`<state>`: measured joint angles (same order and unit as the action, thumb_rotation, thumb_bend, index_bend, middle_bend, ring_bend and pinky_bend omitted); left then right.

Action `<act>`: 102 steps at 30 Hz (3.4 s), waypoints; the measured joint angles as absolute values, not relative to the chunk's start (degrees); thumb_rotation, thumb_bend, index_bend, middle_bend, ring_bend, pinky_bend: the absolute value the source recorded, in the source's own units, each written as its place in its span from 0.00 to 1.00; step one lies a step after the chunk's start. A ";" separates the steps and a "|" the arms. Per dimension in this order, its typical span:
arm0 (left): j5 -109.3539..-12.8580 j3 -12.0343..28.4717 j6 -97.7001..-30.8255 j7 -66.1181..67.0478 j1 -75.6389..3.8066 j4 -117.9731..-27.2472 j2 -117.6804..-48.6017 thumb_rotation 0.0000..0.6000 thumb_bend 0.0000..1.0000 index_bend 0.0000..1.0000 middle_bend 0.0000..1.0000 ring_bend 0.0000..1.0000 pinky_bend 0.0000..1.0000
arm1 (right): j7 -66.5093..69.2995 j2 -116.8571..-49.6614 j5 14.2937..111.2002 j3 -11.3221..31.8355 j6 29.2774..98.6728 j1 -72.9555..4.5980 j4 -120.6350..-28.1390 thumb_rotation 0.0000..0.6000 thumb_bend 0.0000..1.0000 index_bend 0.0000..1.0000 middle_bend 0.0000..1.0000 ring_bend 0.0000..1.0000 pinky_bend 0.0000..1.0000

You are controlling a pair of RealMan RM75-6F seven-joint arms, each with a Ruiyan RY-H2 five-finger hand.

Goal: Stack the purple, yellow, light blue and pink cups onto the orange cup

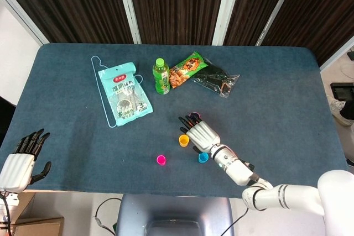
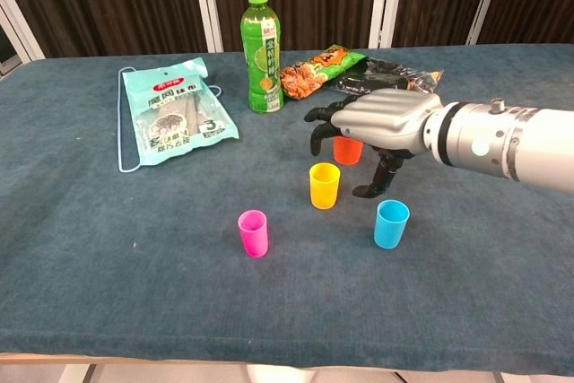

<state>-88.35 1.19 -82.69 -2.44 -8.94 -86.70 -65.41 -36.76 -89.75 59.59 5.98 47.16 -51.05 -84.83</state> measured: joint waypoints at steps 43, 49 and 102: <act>-88.89 0.84 -82.66 -2.79 -8.84 -86.66 -65.15 1.00 0.39 0.00 0.00 0.00 0.12 | -35.10 -96.42 56.17 13.51 56.54 -50.57 -72.29 1.00 0.43 0.68 0.13 0.01 0.04; -89.22 0.82 -82.88 -2.95 -8.87 -86.47 -65.24 1.00 0.39 0.00 0.00 0.00 0.13 | -36.97 -97.19 54.43 12.78 55.08 -50.83 -71.23 1.00 0.43 0.38 0.11 0.00 0.03; -89.75 0.55 -83.63 -3.68 -8.58 -86.36 -64.96 1.00 0.39 0.00 0.00 0.00 0.14 | -33.91 -83.94 69.60 -0.38 51.17 -43.15 -91.88 1.00 0.40 0.64 0.08 0.00 0.00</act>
